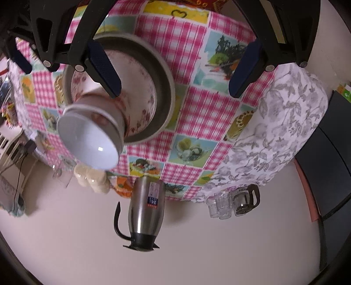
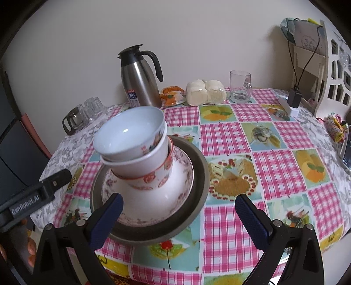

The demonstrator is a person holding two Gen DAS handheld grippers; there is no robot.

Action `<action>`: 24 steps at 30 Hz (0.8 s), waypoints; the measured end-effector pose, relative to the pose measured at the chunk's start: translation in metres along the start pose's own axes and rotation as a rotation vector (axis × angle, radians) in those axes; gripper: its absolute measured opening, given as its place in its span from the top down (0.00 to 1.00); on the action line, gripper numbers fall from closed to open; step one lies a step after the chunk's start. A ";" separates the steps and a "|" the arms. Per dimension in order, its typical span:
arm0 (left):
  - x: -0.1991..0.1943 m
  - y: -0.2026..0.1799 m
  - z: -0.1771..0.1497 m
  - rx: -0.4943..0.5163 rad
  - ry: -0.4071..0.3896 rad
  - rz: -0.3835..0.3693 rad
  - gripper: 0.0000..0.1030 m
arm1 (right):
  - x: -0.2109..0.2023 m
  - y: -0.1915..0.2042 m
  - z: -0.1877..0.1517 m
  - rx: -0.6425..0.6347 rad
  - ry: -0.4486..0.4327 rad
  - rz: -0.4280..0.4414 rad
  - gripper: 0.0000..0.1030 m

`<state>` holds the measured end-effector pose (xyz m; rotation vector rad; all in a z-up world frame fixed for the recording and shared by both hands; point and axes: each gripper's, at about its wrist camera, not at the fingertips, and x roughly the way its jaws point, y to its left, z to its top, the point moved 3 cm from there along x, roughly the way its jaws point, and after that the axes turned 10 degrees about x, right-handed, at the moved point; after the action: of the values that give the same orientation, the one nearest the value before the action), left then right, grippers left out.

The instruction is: Organize plates and bowls

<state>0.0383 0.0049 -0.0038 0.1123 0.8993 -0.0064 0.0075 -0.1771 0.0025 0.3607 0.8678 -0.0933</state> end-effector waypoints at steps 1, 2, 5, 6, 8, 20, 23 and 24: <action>0.000 0.000 -0.003 0.004 0.007 0.007 0.04 | 0.000 0.000 -0.002 0.000 0.001 -0.002 0.00; 0.000 0.000 -0.006 0.006 0.015 0.013 0.04 | -0.001 -0.001 -0.004 0.000 0.002 -0.003 0.00; -0.001 0.001 -0.017 0.008 0.033 0.019 0.04 | -0.002 -0.003 -0.011 -0.004 0.008 -0.011 0.00; -0.001 0.002 -0.020 0.013 0.041 0.019 0.04 | -0.003 -0.003 -0.013 -0.006 0.009 -0.013 0.00; 0.000 0.003 -0.026 0.024 0.053 0.022 0.04 | -0.004 -0.004 -0.016 -0.009 0.010 -0.018 0.00; 0.003 0.002 -0.053 0.088 0.123 0.077 0.04 | -0.004 -0.007 -0.035 -0.028 0.035 -0.051 0.00; 0.004 0.002 -0.056 0.093 0.135 0.075 0.04 | -0.002 -0.009 -0.039 -0.030 0.049 -0.062 0.00; 0.005 0.002 -0.057 0.093 0.141 0.075 0.04 | -0.001 -0.009 -0.040 -0.031 0.053 -0.065 0.00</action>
<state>-0.0028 0.0128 -0.0421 0.2349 1.0349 0.0298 -0.0245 -0.1716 -0.0226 0.3075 0.9329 -0.1305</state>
